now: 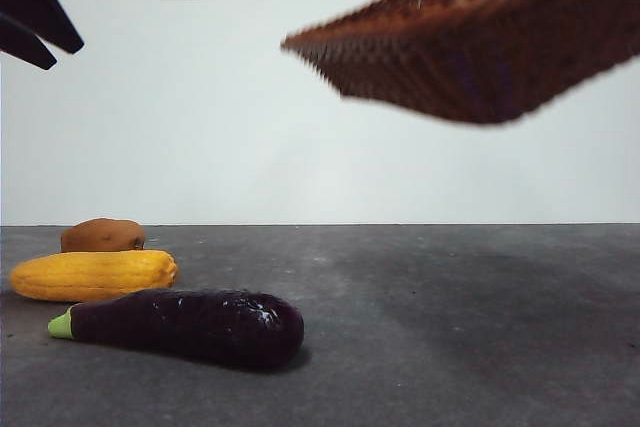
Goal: Help me put the vegetables on the table into the basket
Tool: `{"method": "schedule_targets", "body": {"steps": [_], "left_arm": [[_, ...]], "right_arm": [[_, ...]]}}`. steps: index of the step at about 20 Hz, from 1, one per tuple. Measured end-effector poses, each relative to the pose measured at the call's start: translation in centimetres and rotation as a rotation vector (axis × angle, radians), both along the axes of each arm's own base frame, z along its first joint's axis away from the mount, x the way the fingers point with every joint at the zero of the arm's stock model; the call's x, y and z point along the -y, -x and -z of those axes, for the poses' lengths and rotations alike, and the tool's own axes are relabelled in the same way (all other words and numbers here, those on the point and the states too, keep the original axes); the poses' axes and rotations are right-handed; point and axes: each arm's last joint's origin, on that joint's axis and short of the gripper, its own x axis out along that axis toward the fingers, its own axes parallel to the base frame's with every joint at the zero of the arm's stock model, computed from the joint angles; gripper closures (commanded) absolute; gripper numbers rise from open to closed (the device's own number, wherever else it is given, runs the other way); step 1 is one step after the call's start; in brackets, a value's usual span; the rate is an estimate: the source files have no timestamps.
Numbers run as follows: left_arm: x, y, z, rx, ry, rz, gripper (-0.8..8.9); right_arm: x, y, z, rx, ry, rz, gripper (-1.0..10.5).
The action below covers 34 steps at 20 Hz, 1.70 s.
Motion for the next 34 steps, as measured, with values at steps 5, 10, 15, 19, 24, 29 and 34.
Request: {"method": "schedule_targets", "body": {"steps": [5, 10, 15, 19, 24, 29, 34], "left_arm": [[0.2, -1.9, 1.7, 0.015, -0.173, 0.06, 1.18], [1.1, -5.0, 5.6, -0.114, -0.261, 0.092, 1.18], [2.4, -7.5, 8.3, -0.106, -0.32, 0.137, 1.18], [2.9, -8.7, 10.4, -0.142, -0.335, 0.153, 1.18], [3.2, -9.7, 12.2, -0.176, -0.341, 0.16, 1.18], [3.6, -11.1, 13.0, -0.183, -0.339, 0.157, 1.62], [4.0, -11.2, 13.0, -0.174, -0.326, 0.151, 3.56]], "right_arm": [[-0.2, -0.6, 1.2, 0.019, -0.008, -0.035, 9.6], [1.0, -1.3, 0.9, 0.03, -0.118, -0.072, 9.6], [3.0, -1.5, 1.2, -0.001, -0.111, -0.05, 9.6], [3.2, -1.5, 1.2, 0.0, -0.127, -0.062, 9.6], [3.2, -1.5, 1.2, 0.001, -0.131, -0.067, 9.6], [3.2, -1.5, 1.2, 0.0, -0.132, -0.068, 9.6], [3.2, -1.5, 1.2, 0.001, -0.132, -0.068, 9.6]]}}
